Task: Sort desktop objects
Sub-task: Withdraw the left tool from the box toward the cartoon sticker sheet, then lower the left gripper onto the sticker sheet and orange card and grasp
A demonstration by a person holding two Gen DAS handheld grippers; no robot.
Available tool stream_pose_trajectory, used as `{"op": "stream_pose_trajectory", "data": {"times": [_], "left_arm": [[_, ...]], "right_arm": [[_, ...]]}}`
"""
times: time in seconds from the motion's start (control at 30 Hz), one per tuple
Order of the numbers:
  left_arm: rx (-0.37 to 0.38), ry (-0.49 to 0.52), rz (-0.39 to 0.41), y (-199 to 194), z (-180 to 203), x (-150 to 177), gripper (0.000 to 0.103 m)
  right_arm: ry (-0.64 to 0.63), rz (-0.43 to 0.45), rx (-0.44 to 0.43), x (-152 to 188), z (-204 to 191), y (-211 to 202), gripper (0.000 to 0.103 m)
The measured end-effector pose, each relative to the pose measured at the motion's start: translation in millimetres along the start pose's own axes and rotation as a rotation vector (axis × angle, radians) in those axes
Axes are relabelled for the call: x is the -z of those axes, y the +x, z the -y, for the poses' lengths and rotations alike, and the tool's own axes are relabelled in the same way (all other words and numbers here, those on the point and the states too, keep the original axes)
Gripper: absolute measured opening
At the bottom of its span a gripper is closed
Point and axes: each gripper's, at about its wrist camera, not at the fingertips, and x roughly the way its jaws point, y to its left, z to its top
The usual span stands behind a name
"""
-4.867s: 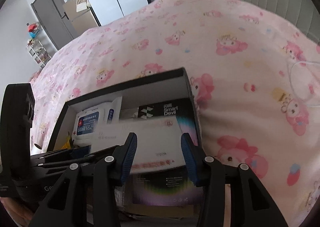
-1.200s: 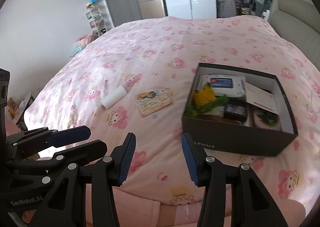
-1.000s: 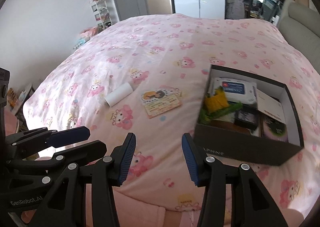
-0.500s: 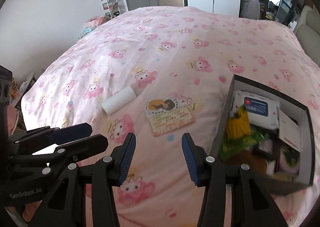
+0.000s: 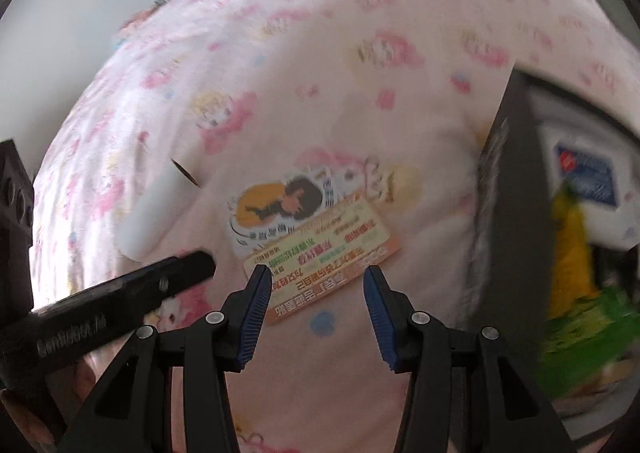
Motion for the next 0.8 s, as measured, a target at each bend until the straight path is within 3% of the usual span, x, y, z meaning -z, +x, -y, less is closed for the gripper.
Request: {"op": "stream_pose_trajectory", "data": {"times": [0.2,0.3,0.4,0.47,0.57,0.63,0.8], "left_arm": [[0.101,-0.104,-0.021,28.9,-25.9,-3.7,0.04],[0.138,-0.092,-0.009,30.4,-24.3,-3.8,0.04],[0.163,-0.061,-0.009,29.3,-15.9,-1.3,0.03],[0.18,-0.038,-0.017,28.5,-9.0,2.0,0.03],[0.166,-0.008,-0.038,32.1,-0.5,9.0,0.026],[0.144,0.008,-0.042,33.8,2.3,11.3,0.014],[0.108,0.024,-0.012,26.5,3.3,11.4,0.006]], "right_arm": [[-0.003,-0.027,0.026,7.0,2.6,26.8,0.044],[0.015,-0.024,0.012,6.3,7.1,27.5,0.044],[0.008,-0.007,0.022,6.7,6.8,23.5,0.044],[0.007,0.001,0.022,8.1,6.7,21.9,0.044],[-0.001,0.006,0.01,9.4,6.7,22.3,0.044],[-0.016,0.01,-0.01,10.6,6.4,22.1,0.044],[-0.047,0.032,-0.011,12.4,1.8,15.1,0.044]]}}
